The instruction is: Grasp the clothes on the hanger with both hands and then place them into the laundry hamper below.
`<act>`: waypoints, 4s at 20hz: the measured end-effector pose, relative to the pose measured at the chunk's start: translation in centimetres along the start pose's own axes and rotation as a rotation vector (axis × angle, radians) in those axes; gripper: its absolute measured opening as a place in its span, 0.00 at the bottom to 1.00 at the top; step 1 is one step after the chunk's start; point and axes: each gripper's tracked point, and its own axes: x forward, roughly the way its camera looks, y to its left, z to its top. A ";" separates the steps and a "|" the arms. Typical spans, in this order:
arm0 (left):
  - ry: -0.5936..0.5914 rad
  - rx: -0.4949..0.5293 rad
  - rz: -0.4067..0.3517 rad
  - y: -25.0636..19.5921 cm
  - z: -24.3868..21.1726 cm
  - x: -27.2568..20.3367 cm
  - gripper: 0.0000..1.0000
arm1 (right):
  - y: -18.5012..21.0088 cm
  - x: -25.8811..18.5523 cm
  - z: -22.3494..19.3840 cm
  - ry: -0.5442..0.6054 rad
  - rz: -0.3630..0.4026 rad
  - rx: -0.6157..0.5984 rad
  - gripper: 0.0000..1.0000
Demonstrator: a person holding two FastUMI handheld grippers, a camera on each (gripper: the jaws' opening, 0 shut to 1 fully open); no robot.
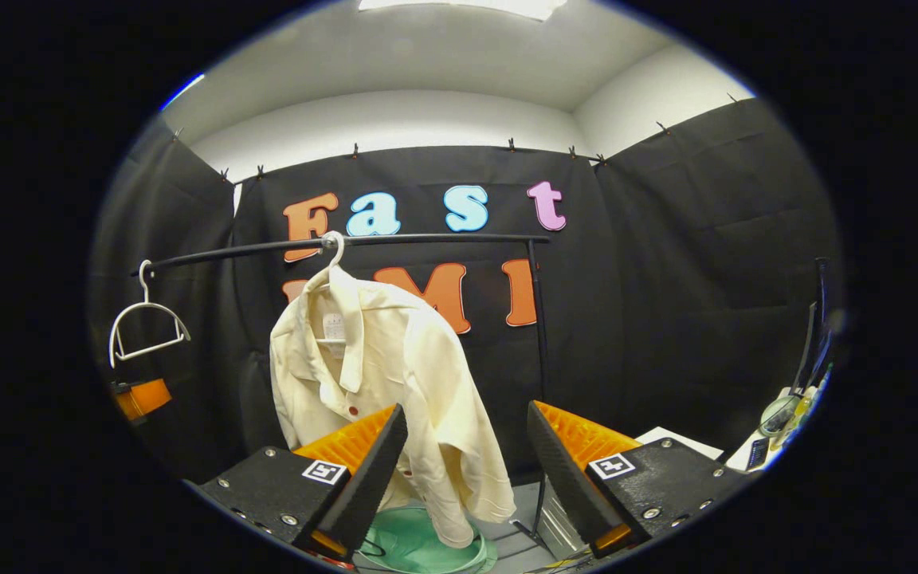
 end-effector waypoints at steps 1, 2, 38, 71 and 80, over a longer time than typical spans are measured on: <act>0.002 0.000 -0.001 0.5 0.0 -0.2 0.96 | 0.4 -0.2 0.0 0.000 -0.005 -0.003 1.00; -0.002 0.004 0.007 1.2 0.2 -0.2 0.96 | 0.7 -0.5 -0.1 -0.001 -0.010 -0.001 0.95; 0.078 0.013 0.051 4.8 -3.9 0.8 0.96 | 14.0 14.9 -7.7 0.199 0.114 0.005 0.87; 0.086 -0.006 -0.257 -12.4 -5.3 12.8 0.93 | 7.1 12.5 -5.2 0.229 0.100 0.107 0.01; 0.156 -0.017 -0.272 -16.6 -10.1 19.0 1.00 | 5.5 11.6 -3.5 0.195 0.144 0.081 0.01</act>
